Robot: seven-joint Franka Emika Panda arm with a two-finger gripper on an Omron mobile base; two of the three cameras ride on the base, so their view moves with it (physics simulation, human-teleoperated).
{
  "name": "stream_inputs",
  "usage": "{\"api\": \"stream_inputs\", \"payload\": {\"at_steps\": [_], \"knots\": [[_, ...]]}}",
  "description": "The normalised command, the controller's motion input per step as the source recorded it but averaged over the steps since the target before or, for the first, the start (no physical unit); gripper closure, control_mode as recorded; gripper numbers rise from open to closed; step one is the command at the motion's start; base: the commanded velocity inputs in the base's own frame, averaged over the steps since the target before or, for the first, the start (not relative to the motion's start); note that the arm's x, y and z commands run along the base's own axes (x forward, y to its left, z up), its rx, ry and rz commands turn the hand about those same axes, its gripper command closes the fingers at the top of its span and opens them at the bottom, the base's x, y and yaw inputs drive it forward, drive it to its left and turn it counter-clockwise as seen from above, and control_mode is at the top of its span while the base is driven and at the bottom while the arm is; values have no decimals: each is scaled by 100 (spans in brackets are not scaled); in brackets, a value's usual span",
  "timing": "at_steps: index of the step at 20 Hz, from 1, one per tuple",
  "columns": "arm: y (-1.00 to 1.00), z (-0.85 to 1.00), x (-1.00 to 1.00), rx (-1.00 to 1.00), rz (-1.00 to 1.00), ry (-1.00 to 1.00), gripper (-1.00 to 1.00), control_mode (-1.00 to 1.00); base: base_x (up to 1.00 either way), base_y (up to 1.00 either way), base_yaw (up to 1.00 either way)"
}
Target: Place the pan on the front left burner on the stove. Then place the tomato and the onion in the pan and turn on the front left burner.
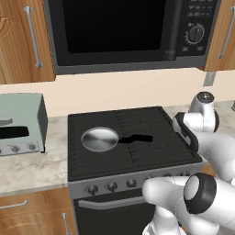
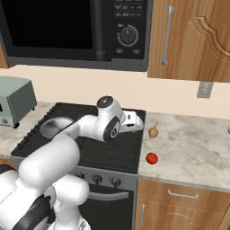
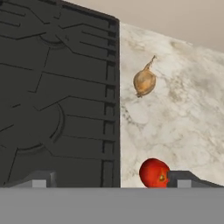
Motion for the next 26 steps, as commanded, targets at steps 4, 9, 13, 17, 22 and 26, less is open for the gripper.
{"api": "stream_inputs", "payload": {"at_steps": [4,9,13,17,22,26], "knots": [[-23,0,0,0,-7,-7,-100,-100,0,0,0],[-27,0,3,0,-7,-8,-100,-100,0,0,0],[-17,0,14,2,0,-5,-100,-100,0,0,0],[-11,0,19,3,0,-1,-100,-100,0,0,0],[-7,0,26,2,-1,0,-100,-100,0,0,0],[-9,0,23,0,-2,0,-100,-100,0,0,0]]}}
